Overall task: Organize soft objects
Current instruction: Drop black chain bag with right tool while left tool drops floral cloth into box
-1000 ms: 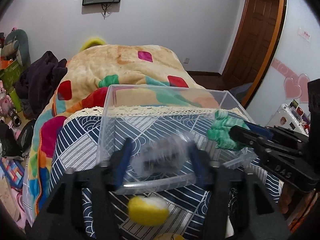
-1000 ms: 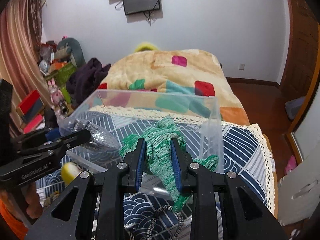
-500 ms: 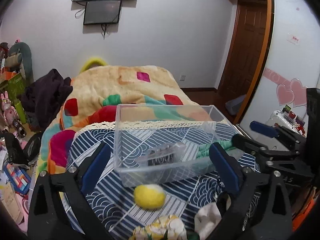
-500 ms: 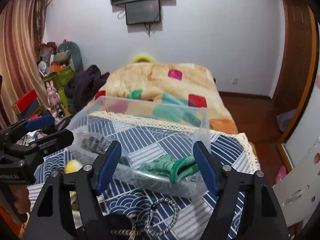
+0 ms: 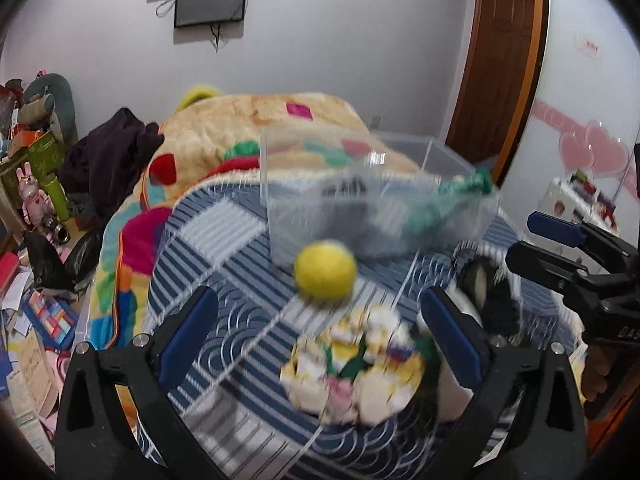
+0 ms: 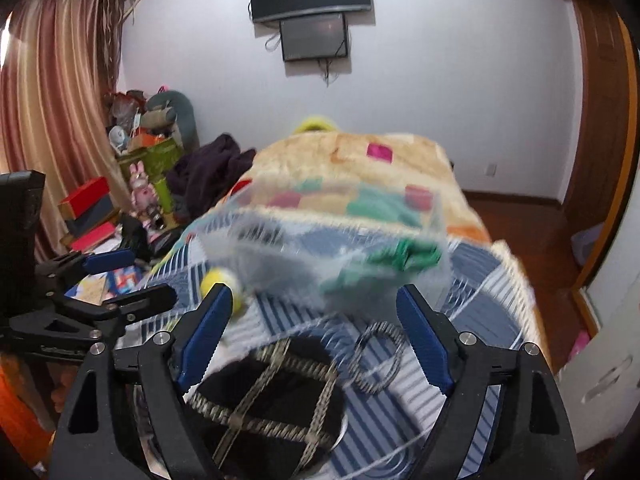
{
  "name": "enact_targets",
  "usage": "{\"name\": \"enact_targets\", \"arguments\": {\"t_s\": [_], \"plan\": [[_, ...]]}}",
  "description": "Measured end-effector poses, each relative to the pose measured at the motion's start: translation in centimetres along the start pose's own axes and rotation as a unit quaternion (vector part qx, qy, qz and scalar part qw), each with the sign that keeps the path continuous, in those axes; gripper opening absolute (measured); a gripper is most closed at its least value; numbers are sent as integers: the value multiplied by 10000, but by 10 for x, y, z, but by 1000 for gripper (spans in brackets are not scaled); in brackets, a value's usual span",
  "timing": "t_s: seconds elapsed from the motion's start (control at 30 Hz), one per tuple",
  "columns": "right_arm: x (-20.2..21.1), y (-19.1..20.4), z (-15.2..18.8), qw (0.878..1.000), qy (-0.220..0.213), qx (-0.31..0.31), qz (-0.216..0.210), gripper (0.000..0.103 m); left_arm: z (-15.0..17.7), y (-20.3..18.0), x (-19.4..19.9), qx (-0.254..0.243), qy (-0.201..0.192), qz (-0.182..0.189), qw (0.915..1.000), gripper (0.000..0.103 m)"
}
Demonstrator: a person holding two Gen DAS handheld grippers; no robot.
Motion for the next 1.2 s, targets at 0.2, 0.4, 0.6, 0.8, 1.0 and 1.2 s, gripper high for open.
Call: {"name": "enact_targets", "arguments": {"t_s": [0.2,0.4,0.6,0.8,1.0,1.2], "plan": [[-15,9,36,9985,544,5,-102,82,24,13,-8,-29,121,-451,9989,103],[-15,-6,53,9972,716,-183,72,81,36,27,-5,54,103,-617,9980,103],[-10,-26,69,9951,848,-479,181,67,46,33,-9,482,167,-197,9985,100],[-11,-27,90,9916,1122,-641,-1,37,45,30,-15,727,245,252,9967,69],[-1,-26,86,9927,963,-722,-16,25,52,18,-24,356,403,70,9985,36],[7,-26,78,9944,785,-710,-6,22,51,8,-20,207,392,67,9990,17]]}}
Point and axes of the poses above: each gripper's, at about its wrist camera, not at the fingertips, and x roughly against the way its jaws point, y to its left, z to its underside, the point moved 8 cm from there along -x, roughly the way its jaws point, and after that the axes turned 6 degrees about z, right-handed, at the moved point
